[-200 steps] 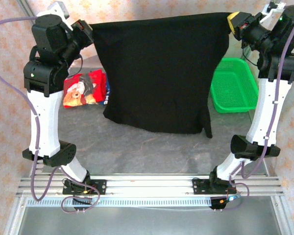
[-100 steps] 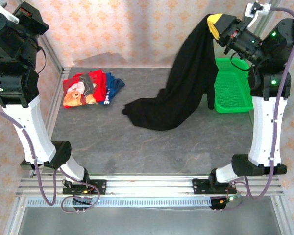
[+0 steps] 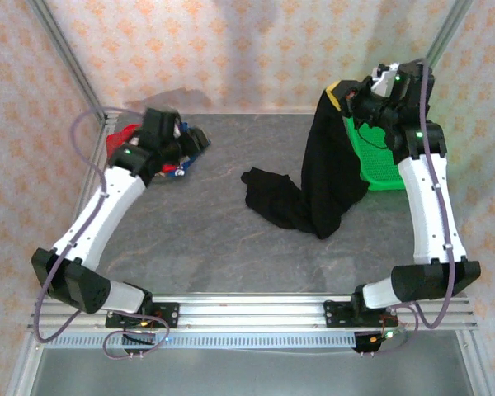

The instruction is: Fold and stack the t-shirts

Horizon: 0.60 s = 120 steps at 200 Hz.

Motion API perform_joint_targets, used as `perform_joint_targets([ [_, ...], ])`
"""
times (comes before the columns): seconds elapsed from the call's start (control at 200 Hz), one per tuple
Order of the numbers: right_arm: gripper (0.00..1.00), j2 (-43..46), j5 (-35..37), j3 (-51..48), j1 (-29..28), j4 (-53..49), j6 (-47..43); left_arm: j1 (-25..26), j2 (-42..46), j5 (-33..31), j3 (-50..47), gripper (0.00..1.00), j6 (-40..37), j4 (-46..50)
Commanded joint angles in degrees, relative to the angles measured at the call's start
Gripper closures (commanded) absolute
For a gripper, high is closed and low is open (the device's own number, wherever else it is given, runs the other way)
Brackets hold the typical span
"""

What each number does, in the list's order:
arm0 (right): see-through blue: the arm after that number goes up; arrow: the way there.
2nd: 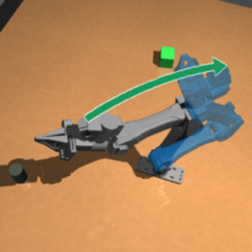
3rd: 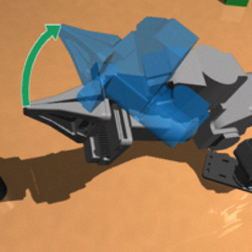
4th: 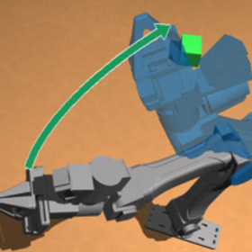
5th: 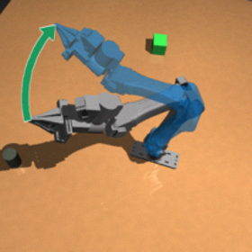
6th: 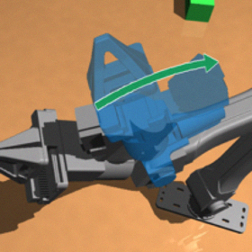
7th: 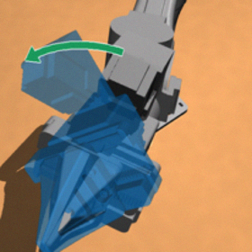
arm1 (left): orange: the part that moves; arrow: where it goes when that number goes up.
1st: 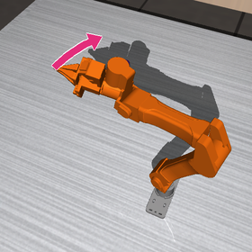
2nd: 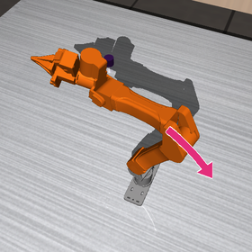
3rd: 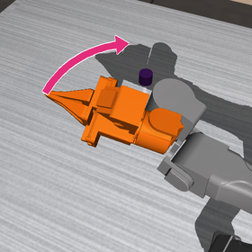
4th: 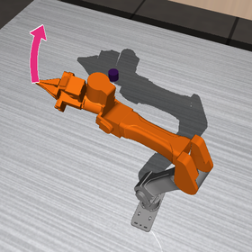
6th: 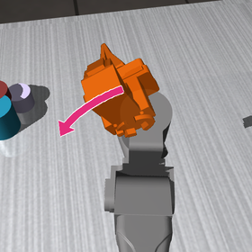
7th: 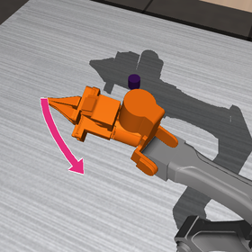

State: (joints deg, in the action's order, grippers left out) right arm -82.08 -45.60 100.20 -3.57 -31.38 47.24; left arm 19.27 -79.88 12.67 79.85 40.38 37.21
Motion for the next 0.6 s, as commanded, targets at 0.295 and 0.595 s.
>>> perform_joint_targets([
  [0.295,1.0,3.4,3.3,-5.5,3.7,-2.6,-7.5,15.7,-16.5,-1.1,-8.1,0.41,12.5,-14.0],
  [0.595,1.0,5.9,1.6,-9.6,4.3,-1.5,-7.2,20.6,-36.0,-4.3,3.8,0.41,15.7,-11.2],
])
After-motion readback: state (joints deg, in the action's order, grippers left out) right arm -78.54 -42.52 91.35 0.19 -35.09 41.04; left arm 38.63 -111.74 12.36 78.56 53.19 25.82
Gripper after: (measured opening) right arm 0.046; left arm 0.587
